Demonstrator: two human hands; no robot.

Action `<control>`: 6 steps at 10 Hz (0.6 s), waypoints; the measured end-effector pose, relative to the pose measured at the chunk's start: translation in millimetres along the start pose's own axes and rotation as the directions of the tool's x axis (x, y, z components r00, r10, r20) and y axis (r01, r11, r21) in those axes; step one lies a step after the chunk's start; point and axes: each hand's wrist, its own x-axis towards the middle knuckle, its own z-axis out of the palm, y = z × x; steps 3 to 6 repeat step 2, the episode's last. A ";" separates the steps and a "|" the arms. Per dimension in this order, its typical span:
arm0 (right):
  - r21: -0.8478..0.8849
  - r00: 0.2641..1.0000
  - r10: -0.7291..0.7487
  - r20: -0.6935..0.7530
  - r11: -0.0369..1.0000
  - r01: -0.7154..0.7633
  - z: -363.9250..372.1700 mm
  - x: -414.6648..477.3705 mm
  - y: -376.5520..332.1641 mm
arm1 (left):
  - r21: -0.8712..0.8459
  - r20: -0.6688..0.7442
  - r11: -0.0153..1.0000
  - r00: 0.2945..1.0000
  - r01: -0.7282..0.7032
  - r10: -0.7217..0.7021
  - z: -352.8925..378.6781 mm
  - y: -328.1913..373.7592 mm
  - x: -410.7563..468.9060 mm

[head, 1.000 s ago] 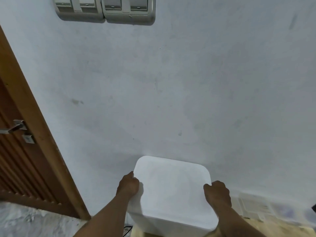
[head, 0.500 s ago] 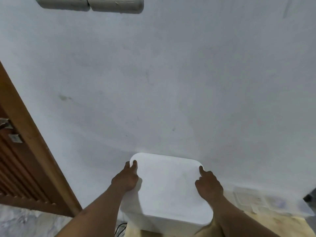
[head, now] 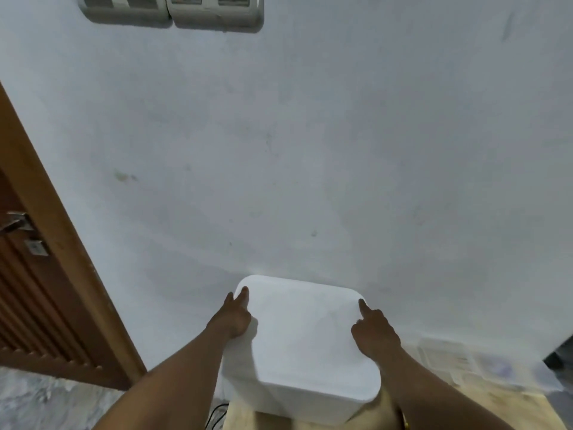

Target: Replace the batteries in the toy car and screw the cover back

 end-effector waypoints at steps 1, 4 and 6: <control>0.075 1.000 -0.010 -0.015 0.997 0.011 -8.4 -9.7 4.0 | -0.182 -0.062 0.983 0.998 -0.009 -0.003 -8.5 -4.5 -10.6; 0.238 0.977 -0.093 -0.192 0.961 0.138 -13.8 -24.1 11.5 | -0.359 -0.173 0.933 0.984 -0.023 -0.042 0.6 -31.7 -27.0; 0.238 0.977 -0.093 -0.192 0.961 0.138 -13.8 -24.1 11.5 | -0.359 -0.173 0.933 0.984 -0.023 -0.042 0.6 -31.7 -27.0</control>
